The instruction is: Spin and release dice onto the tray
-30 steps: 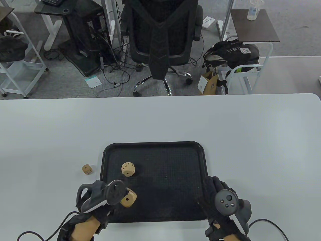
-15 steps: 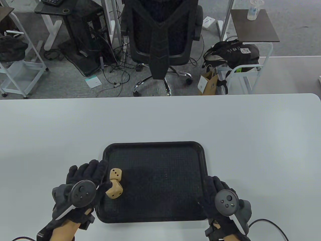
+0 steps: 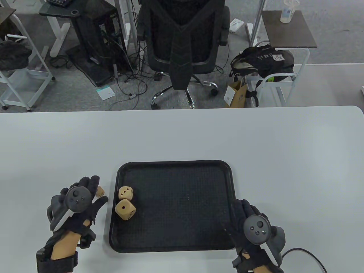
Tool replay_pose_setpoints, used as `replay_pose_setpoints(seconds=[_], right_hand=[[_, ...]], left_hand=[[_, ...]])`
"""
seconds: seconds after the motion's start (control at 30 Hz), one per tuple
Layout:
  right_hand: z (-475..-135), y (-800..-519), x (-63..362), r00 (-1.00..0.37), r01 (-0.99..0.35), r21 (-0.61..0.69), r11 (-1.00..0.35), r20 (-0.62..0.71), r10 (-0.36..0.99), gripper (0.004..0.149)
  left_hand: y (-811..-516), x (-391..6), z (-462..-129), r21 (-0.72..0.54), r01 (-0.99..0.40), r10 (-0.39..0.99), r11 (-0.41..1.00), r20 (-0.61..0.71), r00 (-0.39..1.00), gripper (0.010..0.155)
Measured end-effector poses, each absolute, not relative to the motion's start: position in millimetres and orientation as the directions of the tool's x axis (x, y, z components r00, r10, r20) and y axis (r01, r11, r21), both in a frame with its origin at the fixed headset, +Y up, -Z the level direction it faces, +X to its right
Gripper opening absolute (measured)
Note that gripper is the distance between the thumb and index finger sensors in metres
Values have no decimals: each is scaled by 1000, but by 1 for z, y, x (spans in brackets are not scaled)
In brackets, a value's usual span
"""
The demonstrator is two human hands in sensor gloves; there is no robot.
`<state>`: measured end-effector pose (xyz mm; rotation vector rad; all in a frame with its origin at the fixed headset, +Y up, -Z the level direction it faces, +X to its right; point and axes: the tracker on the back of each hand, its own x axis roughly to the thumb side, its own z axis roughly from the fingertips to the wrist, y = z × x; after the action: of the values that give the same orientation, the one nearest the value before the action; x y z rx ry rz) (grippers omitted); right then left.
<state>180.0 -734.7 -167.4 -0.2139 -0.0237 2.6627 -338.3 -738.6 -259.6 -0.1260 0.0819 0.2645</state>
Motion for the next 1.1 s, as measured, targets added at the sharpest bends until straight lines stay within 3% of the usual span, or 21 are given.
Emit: replay_pose_setpoints(seconds=[0.2, 0.5, 0.7, 0.83, 0.97, 1.1], right_hand=[[-167, -735, 180, -877, -453, -51, -890, -151, 455, 78], [-167, -735, 181, -878, -453, -47, -890, -151, 455, 78], [-166, -734, 182, -878, -453, -54, -890, -149, 456, 78], [-166, -733, 183, -874, -461, -61, -886, -144, 464, 78], [-166, -733, 183, -875, -461, -66, -885, -136, 466, 78], [-165, -733, 183, -875, -461, -68, -885, -132, 466, 78]], left_hand=[[-761, -341, -277, -170, -246, 226, 954, -126, 966, 75], [-770, -336, -280, -86, -130, 123, 988, -90, 988, 65], [-771, -336, -276, -75, -179, 172, 981, -101, 980, 62], [-761, -332, -271, -56, -183, 179, 982, -64, 982, 61], [-735, -317, -261, -7, -226, 226, 974, 22, 974, 62], [-709, -289, -248, 30, -187, 182, 982, 121, 976, 62]])
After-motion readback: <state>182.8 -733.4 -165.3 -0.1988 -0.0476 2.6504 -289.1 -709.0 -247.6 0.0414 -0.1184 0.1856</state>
